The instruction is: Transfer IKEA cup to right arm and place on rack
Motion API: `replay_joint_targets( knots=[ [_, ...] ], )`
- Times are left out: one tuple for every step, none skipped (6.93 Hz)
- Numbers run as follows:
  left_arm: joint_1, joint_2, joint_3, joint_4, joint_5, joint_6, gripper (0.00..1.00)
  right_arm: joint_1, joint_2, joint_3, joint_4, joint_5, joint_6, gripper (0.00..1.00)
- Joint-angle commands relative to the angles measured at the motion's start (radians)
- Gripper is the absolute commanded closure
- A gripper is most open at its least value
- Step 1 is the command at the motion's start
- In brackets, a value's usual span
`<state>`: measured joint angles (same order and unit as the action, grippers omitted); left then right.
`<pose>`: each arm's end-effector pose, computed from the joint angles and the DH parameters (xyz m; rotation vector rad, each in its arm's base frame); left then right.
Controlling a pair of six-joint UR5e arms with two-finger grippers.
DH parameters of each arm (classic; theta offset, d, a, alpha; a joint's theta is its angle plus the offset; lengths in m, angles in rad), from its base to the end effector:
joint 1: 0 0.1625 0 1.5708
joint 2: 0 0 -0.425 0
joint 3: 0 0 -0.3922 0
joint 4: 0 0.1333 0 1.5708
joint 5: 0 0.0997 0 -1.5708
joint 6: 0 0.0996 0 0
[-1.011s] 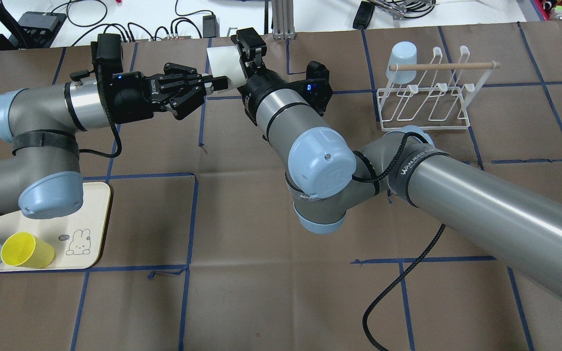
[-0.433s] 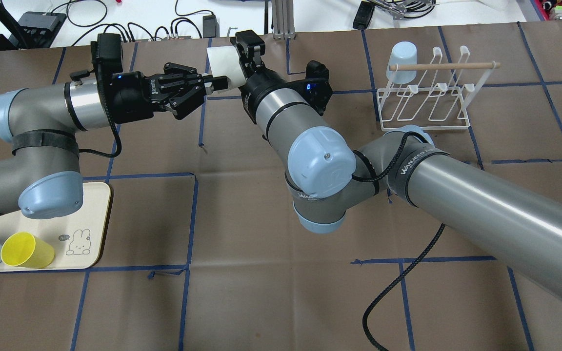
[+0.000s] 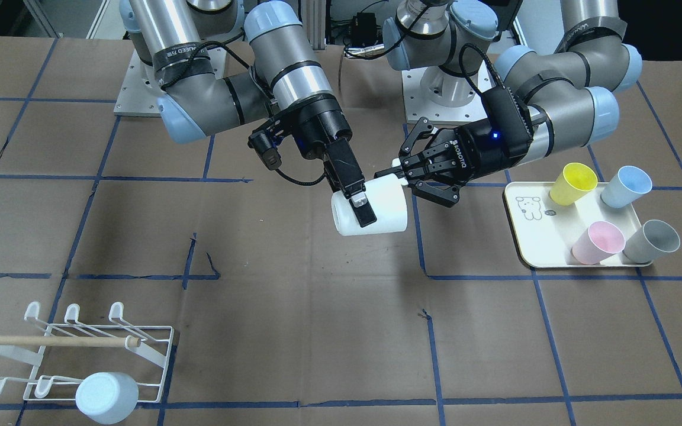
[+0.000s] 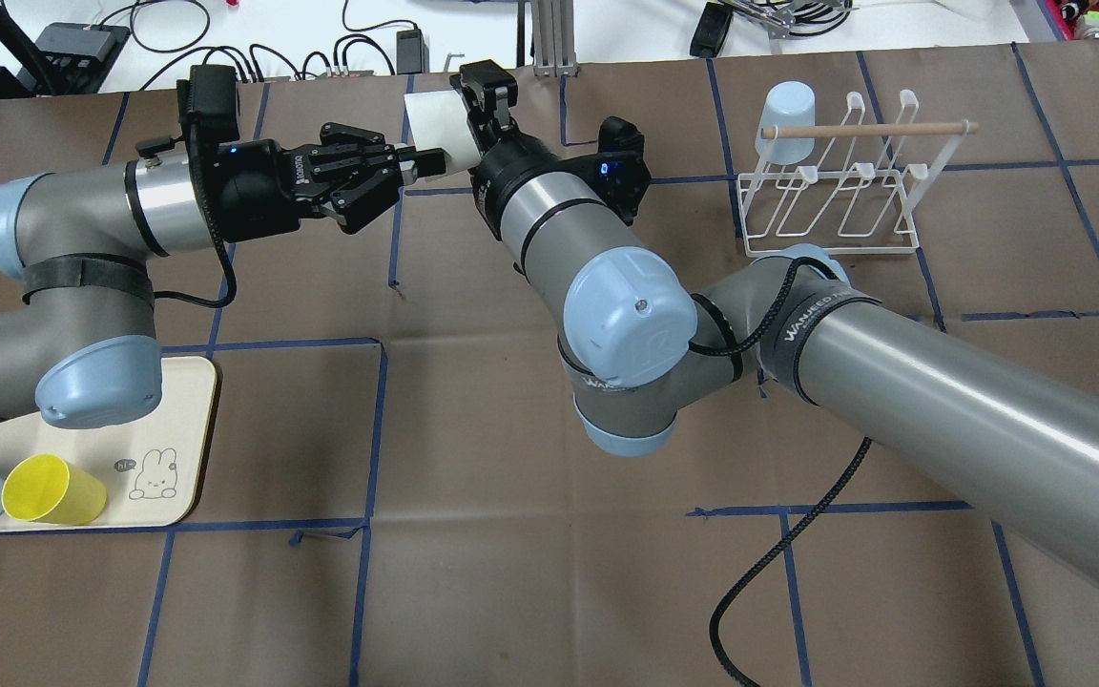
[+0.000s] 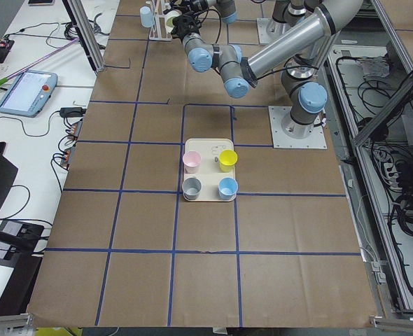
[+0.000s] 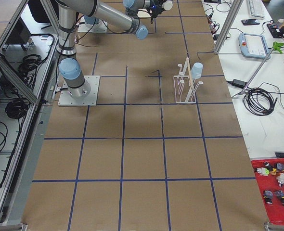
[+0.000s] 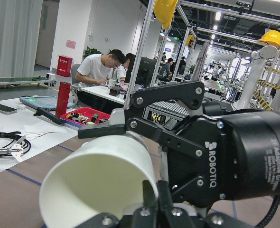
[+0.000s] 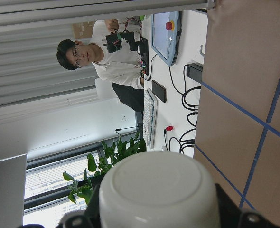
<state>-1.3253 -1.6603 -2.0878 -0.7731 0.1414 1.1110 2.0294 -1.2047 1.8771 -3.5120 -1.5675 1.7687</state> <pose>-0.1130 -0.5033 0.3674 -0.9148 -1.6135 1.1443 0.3782 -0.4642 0.3806 1.1683 1.5246 -0.6210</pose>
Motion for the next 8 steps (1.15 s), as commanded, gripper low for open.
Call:
replay_joint_targets(
  knots=[
    [0.000,0.004,0.002,0.000,0.001,-0.013,0.76,0.000,-0.001,-0.001,-0.001,0.001,-0.003,0.29],
    [0.000,0.007,0.002,0.000,0.001,-0.014,0.68,0.000,-0.003,-0.001,0.001,0.001,-0.005,0.29],
    [0.000,0.011,0.002,0.002,0.001,-0.028,0.55,0.000,-0.003,-0.001,0.001,0.001,-0.005,0.29],
    [0.000,0.008,0.002,0.020,0.001,-0.046,0.36,0.000,-0.003,-0.001,0.001,0.004,-0.005,0.31],
    [0.001,0.011,0.002,0.021,0.001,-0.089,0.20,0.000,-0.004,-0.001,0.001,0.004,-0.006,0.31],
    [0.021,0.014,0.003,0.021,0.001,-0.129,0.02,0.000,-0.003,-0.001,0.001,0.004,-0.006,0.31],
    [0.093,0.023,0.002,0.031,0.012,-0.144,0.01,0.000,-0.004,-0.001,0.001,0.006,-0.006,0.36],
    [0.183,0.025,0.000,0.056,0.015,-0.166,0.01,-0.001,-0.004,-0.003,0.001,0.007,-0.008,0.44]
  ],
)
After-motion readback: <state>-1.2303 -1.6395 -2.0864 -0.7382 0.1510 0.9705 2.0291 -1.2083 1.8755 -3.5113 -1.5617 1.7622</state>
